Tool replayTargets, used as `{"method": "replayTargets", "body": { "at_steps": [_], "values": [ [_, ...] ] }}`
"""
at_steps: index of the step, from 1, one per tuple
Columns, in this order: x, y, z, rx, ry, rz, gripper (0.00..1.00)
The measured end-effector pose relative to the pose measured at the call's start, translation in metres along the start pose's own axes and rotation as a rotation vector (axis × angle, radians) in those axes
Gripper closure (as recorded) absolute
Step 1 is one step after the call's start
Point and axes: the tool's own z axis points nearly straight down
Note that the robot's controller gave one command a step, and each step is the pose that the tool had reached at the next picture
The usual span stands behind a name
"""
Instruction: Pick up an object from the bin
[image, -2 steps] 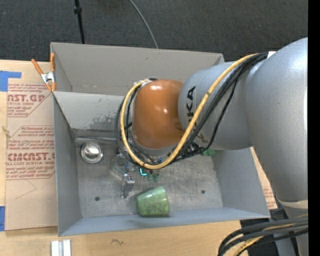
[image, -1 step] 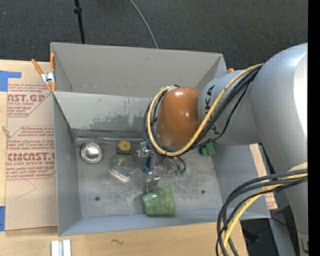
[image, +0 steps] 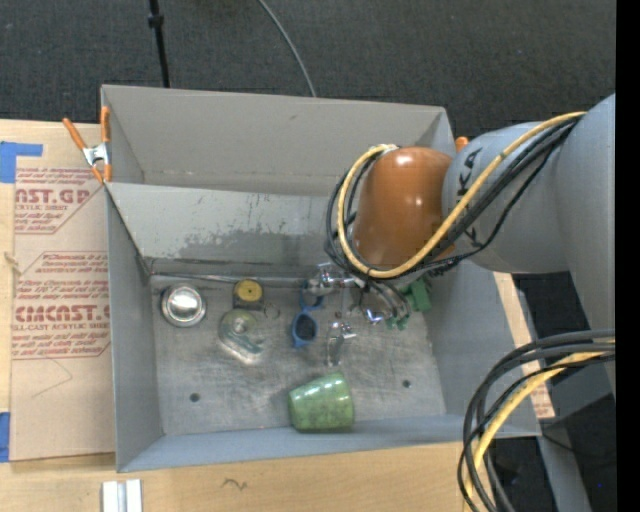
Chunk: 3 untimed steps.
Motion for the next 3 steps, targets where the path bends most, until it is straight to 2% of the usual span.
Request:
{"method": "replayTargets", "body": {
  "at_steps": [1,2,3],
  "values": [
    [-0.011,0.026,0.002,-0.003,0.003,-0.058,0.00],
    [-0.007,0.010,0.030,-0.006,-0.001,-0.022,0.00],
    [-0.008,0.011,0.029,-0.004,0.003,-0.023,0.00]
  ]
}}
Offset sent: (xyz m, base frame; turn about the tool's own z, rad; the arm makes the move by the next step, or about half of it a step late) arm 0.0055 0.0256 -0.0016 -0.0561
